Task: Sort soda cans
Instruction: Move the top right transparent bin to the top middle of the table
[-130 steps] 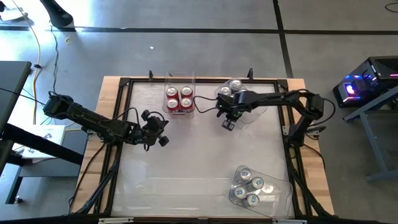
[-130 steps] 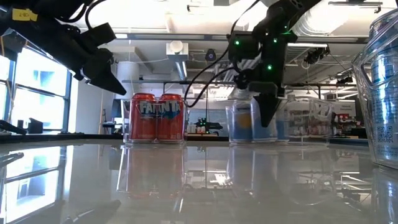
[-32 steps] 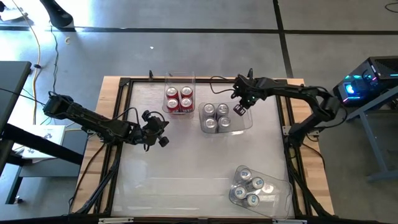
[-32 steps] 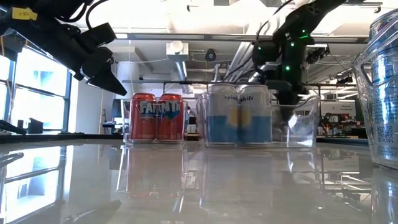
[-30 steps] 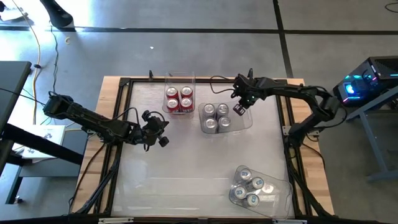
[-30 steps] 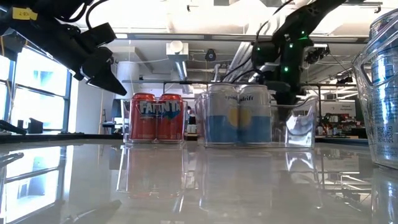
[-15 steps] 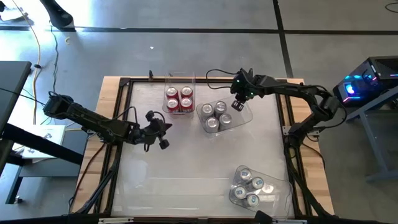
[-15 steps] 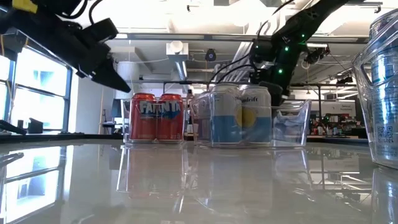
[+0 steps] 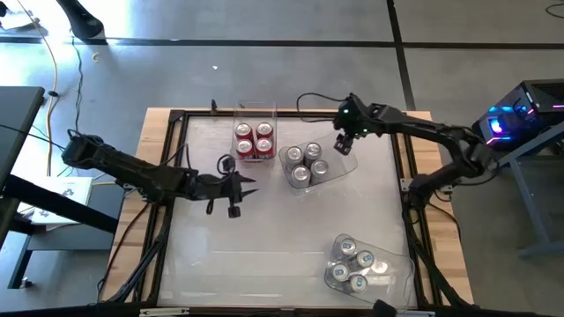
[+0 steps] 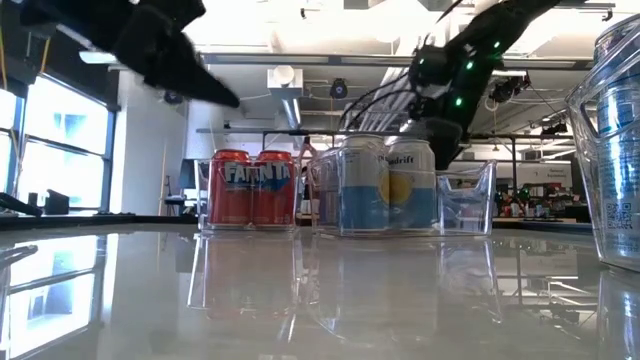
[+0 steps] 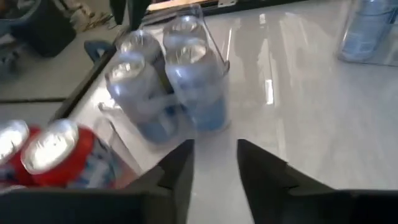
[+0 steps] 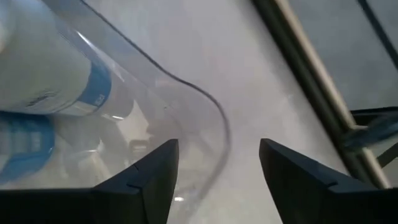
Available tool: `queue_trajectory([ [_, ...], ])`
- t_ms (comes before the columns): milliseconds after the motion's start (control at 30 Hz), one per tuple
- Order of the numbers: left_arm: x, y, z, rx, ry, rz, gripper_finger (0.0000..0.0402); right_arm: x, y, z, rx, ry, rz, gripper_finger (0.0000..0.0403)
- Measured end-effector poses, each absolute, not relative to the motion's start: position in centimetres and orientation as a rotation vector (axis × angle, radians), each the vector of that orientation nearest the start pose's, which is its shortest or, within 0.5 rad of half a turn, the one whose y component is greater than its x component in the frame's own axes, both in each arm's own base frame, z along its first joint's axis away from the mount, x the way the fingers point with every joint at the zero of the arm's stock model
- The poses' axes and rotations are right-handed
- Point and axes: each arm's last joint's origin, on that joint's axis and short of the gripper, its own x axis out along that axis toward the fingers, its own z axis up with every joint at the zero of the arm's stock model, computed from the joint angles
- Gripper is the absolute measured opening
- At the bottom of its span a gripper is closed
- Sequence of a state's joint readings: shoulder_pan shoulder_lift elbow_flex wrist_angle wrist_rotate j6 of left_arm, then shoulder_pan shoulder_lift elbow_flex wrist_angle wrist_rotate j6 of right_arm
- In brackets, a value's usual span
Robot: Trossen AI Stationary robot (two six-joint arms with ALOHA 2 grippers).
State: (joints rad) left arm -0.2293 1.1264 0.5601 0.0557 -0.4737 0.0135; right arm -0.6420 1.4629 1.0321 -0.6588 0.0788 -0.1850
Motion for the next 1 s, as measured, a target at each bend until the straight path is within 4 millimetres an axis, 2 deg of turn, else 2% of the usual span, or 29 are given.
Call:
queue_trajectory([
  [200, 25.9, -2.4, 24.6, 0.334, 0.556, 0.148, 0.0190, 19.5, -14.9, 27.6, 0.158, 1.016, -0.588, 0.0223],
  [300, 28.4, -1.3, 24.9, 0.438, 0.653, 0.075, 0.0205, 18.4, -12.4, 29.4, 0.203, 0.952, -0.548, 0.0223],
  [433, 31.5, 0.3, 24.7, 0.600, 0.765, 0.021, 0.0209, 18.0, -8.0, 31.0, 0.242, 0.898, -0.441, 0.0223],
  [533, 33.5, 1.4, 24.7, 0.692, 0.804, -0.010, 0.0209, 18.3, -4.6, 31.5, 0.244, 0.870, -0.356, 0.0223],
  [667, 35.2, 2.3, 24.1, 0.774, 0.874, -0.101, 0.0209, 18.5, -0.7, 31.8, 0.208, 0.844, -0.309, 0.0223],
  [833, 36.3, 3.3, 22.6, 0.812, 0.929, -0.184, 0.0209, 18.2, 3.3, 31.8, 0.179, 0.790, -0.321, 0.0224],
  [1000, 36.8, 4.1, 20.9, 0.823, 0.978, -0.202, 0.0205, 17.7, 6.4, 31.7, 0.177, 0.724, -0.343, 0.0224],
])
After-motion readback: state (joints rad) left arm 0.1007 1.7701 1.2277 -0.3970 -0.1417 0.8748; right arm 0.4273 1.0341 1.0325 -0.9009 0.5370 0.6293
